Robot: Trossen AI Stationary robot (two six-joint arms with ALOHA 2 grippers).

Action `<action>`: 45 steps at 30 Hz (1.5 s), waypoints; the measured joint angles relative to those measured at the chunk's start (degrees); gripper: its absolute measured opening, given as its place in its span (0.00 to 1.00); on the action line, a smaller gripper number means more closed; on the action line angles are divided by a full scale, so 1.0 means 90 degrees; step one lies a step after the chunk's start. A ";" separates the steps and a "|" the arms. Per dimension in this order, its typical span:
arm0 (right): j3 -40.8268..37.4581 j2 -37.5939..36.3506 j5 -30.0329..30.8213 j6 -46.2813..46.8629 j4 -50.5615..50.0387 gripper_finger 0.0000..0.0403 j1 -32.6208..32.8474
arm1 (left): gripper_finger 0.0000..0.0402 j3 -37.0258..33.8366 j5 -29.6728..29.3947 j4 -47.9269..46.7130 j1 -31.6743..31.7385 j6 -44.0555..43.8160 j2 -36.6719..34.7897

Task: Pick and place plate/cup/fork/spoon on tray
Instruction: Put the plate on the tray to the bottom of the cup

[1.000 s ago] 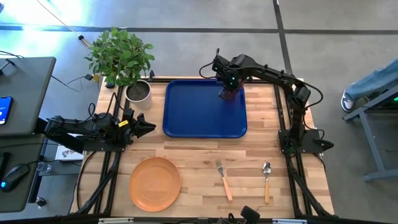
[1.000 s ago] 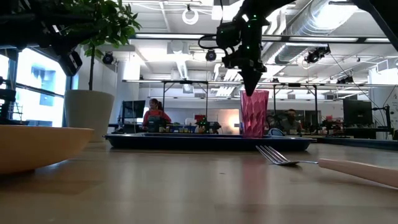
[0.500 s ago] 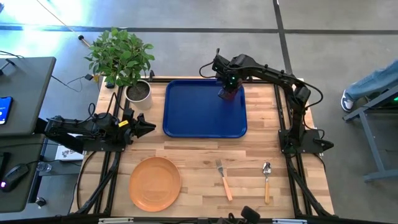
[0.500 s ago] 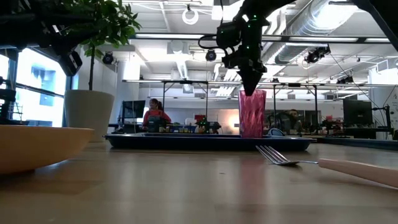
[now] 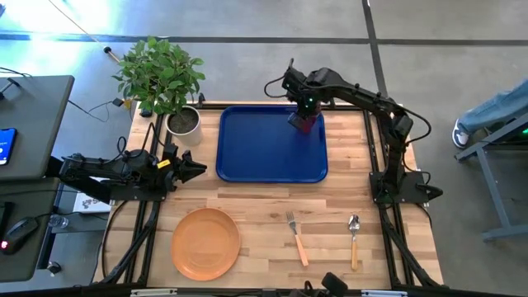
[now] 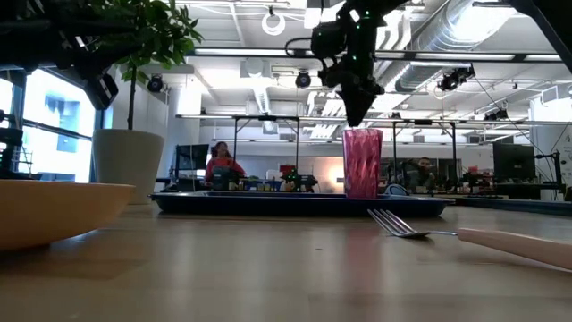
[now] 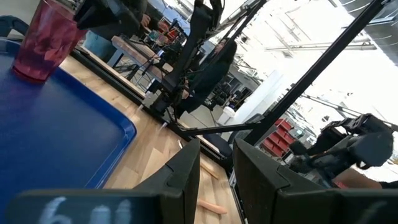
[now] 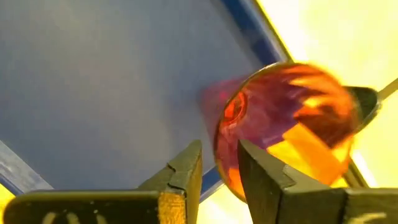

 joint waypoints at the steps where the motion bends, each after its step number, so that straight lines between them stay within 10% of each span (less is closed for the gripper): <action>1: 0.0128 0.0000 0.0006 0.0026 -0.0003 0.23 0.0000 | 0.22 0.0000 0.0000 -0.0001 0.0000 0.0001 0.0000; 20: 0.2529 -0.0005 -0.0164 0.1448 -0.0857 0.23 0.1006 | 0.22 0.0147 0.0197 0.0968 0.0001 0.0556 0.0002; 31: 0.2990 -0.0195 0.0344 0.2038 -0.0473 0.23 0.2056 | 0.30 0.1757 0.0687 -0.0871 0.0001 0.1174 0.0726; 45: 0.3039 -0.0404 0.0411 0.2184 0.0263 0.23 0.2385 | 0.30 0.4906 0.1377 -0.5920 -0.0008 0.1963 0.3132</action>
